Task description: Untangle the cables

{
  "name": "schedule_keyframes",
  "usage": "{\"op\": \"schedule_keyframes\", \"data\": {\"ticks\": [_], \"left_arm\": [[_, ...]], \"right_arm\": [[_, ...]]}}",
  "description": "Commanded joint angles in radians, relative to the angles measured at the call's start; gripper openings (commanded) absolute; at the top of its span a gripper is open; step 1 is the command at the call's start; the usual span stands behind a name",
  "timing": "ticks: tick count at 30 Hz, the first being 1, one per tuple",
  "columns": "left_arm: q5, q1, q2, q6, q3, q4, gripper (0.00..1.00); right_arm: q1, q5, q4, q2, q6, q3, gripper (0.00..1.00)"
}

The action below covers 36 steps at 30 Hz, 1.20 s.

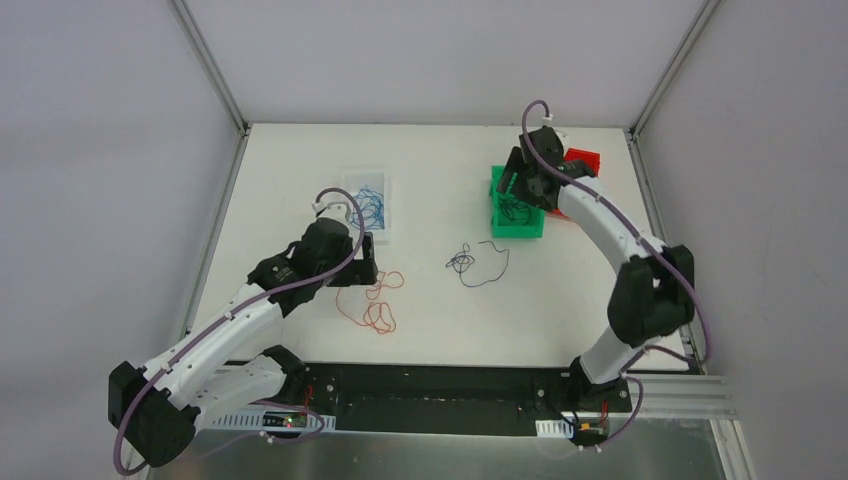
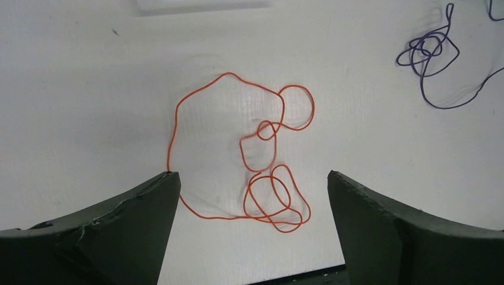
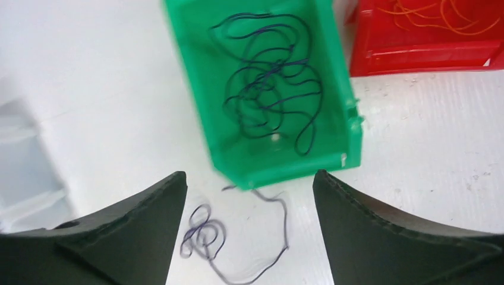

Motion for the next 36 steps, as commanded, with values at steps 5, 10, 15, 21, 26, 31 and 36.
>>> {"op": "schedule_keyframes", "data": {"ticks": [5,10,15,21,26,31,36], "left_arm": [[0.151,0.005,0.19,-0.057,0.082,-0.159,0.99],[0.181,0.005,0.27,-0.17,0.076,-0.171,0.99],[0.131,0.004,0.25,-0.181,0.03,-0.173,0.99],[0.043,-0.047,0.277,-0.209,0.043,-0.235,0.99],[0.041,-0.048,0.304,-0.281,0.009,-0.241,0.99],[0.085,-0.048,0.319,-0.284,-0.049,-0.138,0.99],[0.135,-0.052,0.379,-0.27,-0.033,-0.08,0.99]], "right_arm": [[0.189,0.004,0.327,-0.377,0.011,-0.364,0.86],[0.253,0.013,0.426,-0.494,0.007,-0.534,0.87],[0.269,0.024,0.529,-0.572,0.025,-0.673,0.87],[0.284,0.044,0.683,-0.623,0.048,-0.801,0.86],[0.288,0.035,0.754,-0.664,0.072,-0.868,0.86],[0.288,0.046,0.754,-0.709,0.072,-0.888,0.87],[0.288,0.039,0.752,-0.721,0.069,-0.893,0.87]]}}
